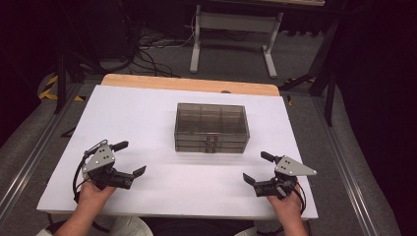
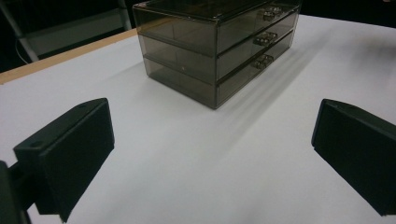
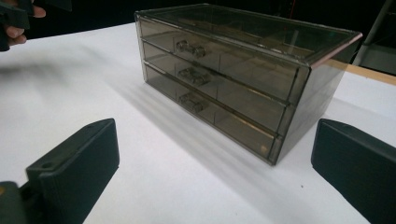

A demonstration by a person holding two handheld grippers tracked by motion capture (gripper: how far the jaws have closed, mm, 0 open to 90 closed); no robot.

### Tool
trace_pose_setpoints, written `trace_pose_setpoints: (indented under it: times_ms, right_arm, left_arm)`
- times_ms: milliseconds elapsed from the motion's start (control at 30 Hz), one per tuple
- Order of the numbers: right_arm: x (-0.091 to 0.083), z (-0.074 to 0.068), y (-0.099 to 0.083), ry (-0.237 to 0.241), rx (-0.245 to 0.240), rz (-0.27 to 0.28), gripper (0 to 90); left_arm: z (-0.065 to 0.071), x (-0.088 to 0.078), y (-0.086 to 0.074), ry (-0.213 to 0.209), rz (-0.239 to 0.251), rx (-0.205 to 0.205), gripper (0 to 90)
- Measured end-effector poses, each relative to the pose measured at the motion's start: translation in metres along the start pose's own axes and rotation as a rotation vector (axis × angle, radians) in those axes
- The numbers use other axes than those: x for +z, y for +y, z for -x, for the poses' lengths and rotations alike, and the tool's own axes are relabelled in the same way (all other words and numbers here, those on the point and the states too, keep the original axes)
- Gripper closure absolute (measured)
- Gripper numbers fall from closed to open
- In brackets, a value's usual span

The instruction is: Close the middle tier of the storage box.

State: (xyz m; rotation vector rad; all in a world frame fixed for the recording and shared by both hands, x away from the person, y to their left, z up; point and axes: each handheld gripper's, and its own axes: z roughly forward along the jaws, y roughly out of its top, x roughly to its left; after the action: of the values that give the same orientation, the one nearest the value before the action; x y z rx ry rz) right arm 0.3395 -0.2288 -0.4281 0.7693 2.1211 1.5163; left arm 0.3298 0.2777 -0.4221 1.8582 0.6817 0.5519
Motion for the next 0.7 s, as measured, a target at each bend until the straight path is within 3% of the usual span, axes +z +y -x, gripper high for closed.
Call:
trace_pose_setpoints:
  times_ms: [233, 700]
  right_arm:
    - [-0.0044, 0.0059, -0.0096, 0.008, 0.042, 0.016, 1.7]
    - [-0.0002, 0.0043, -0.0078, 0.003, 0.008, 0.012, 1.7]
  left_arm:
    - [0.0002, 0.0019, -0.0002, -0.005, 0.0, -0.005, 0.0]
    - [0.0003, 0.0019, -0.0002, -0.006, 0.0, -0.004, 0.0]
